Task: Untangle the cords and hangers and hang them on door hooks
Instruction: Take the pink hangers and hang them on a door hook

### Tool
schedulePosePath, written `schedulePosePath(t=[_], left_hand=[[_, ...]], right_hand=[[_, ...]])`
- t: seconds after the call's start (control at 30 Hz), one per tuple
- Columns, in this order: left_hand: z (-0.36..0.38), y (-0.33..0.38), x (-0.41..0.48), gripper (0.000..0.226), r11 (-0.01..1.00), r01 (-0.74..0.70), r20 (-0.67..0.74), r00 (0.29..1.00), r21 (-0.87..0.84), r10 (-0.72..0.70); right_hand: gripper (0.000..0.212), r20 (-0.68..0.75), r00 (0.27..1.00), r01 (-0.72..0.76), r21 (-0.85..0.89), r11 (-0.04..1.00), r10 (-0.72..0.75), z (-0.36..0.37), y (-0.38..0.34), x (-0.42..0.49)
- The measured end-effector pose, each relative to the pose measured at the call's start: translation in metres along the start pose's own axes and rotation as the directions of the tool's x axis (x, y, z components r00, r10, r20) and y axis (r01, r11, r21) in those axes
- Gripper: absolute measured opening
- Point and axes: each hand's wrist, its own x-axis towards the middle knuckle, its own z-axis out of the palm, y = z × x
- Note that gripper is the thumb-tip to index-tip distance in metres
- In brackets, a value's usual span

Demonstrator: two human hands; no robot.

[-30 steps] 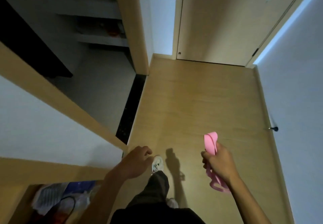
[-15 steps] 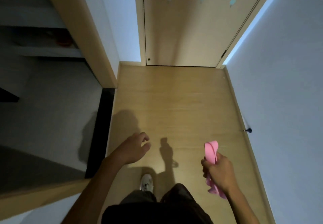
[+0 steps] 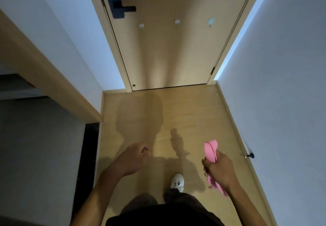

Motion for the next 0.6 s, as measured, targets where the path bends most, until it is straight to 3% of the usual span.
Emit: schedulePosePath(t=[0.33,0.5,0.6], left_hand=[[-0.063,0.040,0.108,0.034,0.995,0.084,0.008,0.996,-0.054,-0.084],[-0.111,0.049,0.191,0.032,0.997,0.063,0.001,0.998,-0.049,-0.064],[-0.152,0.066,0.243,0.029,0.999,0.031,-0.015,0.999,-0.027,-0.032]], right_hand=[[0.006,0.017,0.990,0.141,-0.053,0.989,-0.140,-0.039,-0.118,0.146],[0.003,0.060,0.998,-0.022,0.153,0.988,0.013,-0.038,-0.140,0.206],[0.002,-0.010,0.992,-0.124,0.161,0.979,0.127,-0.043,-0.153,0.237]])
